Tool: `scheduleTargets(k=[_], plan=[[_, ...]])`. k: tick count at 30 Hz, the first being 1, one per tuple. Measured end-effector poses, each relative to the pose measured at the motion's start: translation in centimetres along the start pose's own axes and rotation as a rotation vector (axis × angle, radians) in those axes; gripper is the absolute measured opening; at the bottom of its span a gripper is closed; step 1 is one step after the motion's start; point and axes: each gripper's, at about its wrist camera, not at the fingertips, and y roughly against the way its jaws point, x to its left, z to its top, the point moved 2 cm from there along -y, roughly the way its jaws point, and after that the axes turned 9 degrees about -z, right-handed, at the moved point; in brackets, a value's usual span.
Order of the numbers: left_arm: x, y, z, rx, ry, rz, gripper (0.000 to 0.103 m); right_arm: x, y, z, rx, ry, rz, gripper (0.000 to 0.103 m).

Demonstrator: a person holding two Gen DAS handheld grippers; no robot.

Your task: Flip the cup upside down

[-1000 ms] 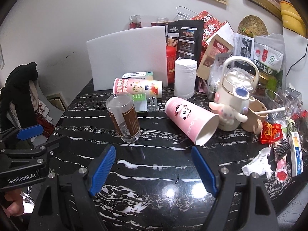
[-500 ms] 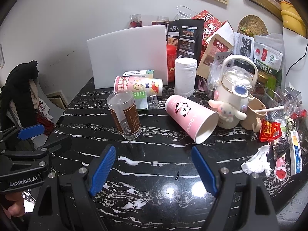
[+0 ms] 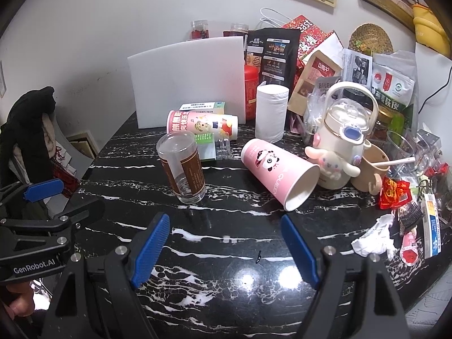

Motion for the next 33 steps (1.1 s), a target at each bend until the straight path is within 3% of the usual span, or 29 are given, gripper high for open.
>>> scheduleTargets(k=[33], plan=[[0.43, -0.44, 0.2, 0.004, -0.012, 0.033, 0.092, 0.22, -0.14, -0.11, 0.007, 0.02, -0.007, 0.082]])
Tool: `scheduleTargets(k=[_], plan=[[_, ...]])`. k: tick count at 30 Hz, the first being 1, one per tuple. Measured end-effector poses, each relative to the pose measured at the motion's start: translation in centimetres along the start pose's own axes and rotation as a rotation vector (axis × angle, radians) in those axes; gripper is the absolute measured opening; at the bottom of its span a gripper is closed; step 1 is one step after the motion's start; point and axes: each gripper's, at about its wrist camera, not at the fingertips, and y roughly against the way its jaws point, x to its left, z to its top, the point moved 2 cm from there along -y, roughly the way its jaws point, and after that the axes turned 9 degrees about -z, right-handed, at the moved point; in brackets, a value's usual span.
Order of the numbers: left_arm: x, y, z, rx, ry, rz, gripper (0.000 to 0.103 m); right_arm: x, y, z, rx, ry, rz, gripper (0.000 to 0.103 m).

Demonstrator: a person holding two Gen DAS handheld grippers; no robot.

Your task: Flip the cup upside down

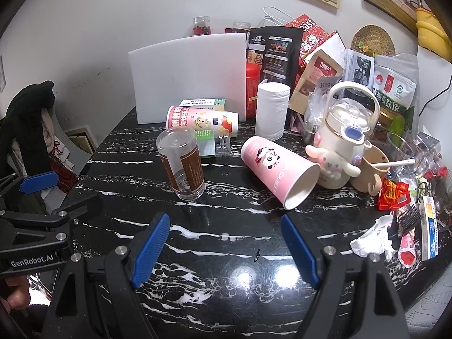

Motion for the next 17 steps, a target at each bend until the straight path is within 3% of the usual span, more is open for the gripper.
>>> scheduleTargets(k=[17], plan=[[-0.01, -0.41, -0.09, 0.01, -0.012, 0.004, 0.092, 0.23, -0.56, -0.09, 0.015, 0.01, 0.001, 0.082]])
